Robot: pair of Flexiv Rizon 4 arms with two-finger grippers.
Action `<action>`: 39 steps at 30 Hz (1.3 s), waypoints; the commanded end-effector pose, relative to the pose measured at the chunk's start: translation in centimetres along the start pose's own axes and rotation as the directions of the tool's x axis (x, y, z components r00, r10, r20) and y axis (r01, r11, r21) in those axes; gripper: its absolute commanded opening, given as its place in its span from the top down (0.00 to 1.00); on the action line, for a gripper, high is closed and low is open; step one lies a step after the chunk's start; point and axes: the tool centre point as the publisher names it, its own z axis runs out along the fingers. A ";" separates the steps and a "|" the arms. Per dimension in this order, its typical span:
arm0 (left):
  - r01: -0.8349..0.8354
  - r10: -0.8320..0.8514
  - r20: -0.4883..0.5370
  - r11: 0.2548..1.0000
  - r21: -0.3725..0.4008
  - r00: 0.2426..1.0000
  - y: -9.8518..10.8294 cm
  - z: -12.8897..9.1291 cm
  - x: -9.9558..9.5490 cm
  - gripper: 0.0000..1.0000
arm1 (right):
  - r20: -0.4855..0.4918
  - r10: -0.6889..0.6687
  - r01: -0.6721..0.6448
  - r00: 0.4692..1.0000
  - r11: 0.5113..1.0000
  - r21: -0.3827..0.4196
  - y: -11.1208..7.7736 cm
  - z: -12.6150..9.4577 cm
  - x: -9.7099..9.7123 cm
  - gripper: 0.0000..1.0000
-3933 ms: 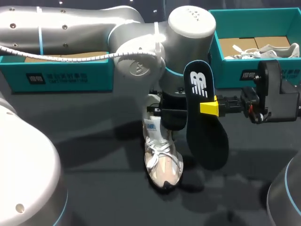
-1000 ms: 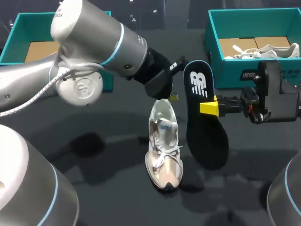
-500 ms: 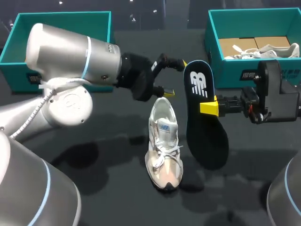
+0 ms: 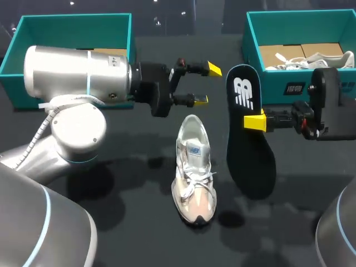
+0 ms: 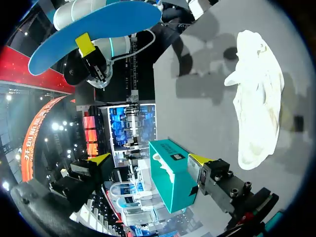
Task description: Take the shoe out of the shoebox, open the shoe tongue, remove and reinsert the insole, then place the shoe into the shoebox
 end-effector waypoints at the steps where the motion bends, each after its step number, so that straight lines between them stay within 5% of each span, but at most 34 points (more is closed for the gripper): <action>1: -0.009 0.009 0.091 1.000 0.000 0.996 -0.7 -1.3 0.3 0.00 | -0.043 0.041 -0.040 0.998 0.999 0.033 1.8 -1.5 -2.9 1.00; 8: 0.013 -0.015 0.135 1.000 0.012 0.991 -0.3 -2.6 -0.8 0.00 | -0.013 0.150 -0.150 0.989 0.988 0.029 3.7 -3.0 -7.2 1.00; 20: 0.022 -0.022 0.134 1.000 0.005 0.991 -0.2 -2.8 -1.2 0.00 | -0.013 0.150 -0.150 0.989 0.988 0.029 3.7 -3.0 -7.2 1.00; 30: 0.022 -0.022 0.134 1.000 0.005 0.991 -0.2 -2.8 -1.2 0.00 | 0.153 0.467 -0.470 0.871 0.883 -0.021 6.1 -4.5 -14.7 1.00; 39: 0.022 -0.022 0.134 1.000 0.005 0.991 -0.2 -2.8 -1.2 0.00 | 0.153 0.467 -0.470 0.871 0.883 -0.021 6.1 -4.5 -14.7 1.00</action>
